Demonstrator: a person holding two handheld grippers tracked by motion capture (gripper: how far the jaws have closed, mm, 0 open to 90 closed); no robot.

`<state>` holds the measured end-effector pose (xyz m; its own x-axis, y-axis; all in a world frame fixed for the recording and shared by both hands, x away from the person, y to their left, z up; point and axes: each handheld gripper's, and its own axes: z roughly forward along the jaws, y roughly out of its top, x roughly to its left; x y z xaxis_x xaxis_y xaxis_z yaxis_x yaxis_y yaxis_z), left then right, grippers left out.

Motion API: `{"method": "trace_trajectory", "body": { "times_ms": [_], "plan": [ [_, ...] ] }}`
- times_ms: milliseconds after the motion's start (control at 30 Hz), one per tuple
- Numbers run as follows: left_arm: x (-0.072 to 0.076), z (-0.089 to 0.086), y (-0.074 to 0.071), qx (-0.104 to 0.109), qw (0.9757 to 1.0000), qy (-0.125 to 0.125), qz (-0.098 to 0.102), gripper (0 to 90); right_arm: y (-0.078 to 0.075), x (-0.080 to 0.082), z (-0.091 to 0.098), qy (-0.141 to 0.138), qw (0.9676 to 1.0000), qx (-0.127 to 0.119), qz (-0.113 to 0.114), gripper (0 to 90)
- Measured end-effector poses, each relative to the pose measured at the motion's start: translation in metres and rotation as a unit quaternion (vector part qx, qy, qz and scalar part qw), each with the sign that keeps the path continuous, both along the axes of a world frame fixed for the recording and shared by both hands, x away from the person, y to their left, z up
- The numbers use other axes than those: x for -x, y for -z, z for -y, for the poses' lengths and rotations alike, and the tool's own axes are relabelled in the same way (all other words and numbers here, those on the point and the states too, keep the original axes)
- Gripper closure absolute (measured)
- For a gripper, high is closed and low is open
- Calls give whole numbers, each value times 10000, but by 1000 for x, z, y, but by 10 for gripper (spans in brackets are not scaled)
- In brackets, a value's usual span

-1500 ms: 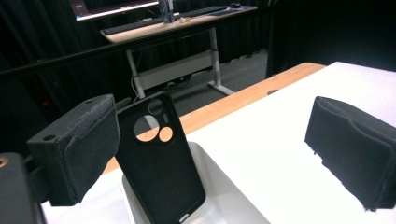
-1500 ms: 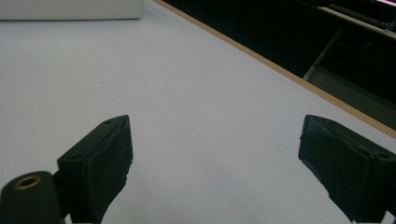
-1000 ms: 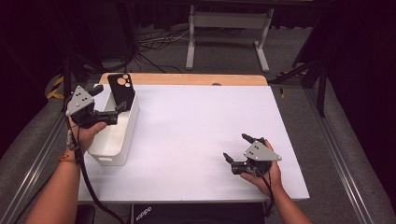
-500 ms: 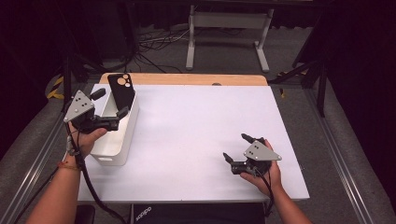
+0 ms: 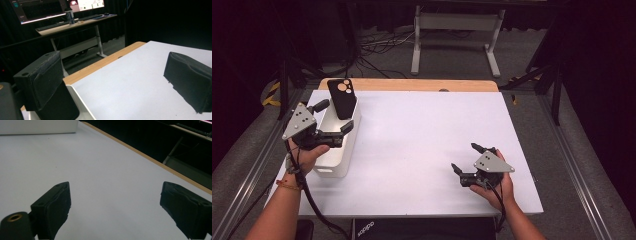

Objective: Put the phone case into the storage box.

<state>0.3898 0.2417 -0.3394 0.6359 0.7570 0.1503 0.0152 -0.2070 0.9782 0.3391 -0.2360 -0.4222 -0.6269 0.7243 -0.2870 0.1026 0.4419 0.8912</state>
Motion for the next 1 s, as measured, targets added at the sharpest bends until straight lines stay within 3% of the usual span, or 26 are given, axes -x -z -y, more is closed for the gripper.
{"method": "trace_trajectory", "body": {
  "times_ms": [467,1000],
  "plan": [
    [16,16,1,24,9994,336,70,31,-2,0,2,26,10000,-19,31,106],
    [29,32,6,-41,9985,536,129,32,-6,3,4,27,9999,-90,101,106]
  ]
}}
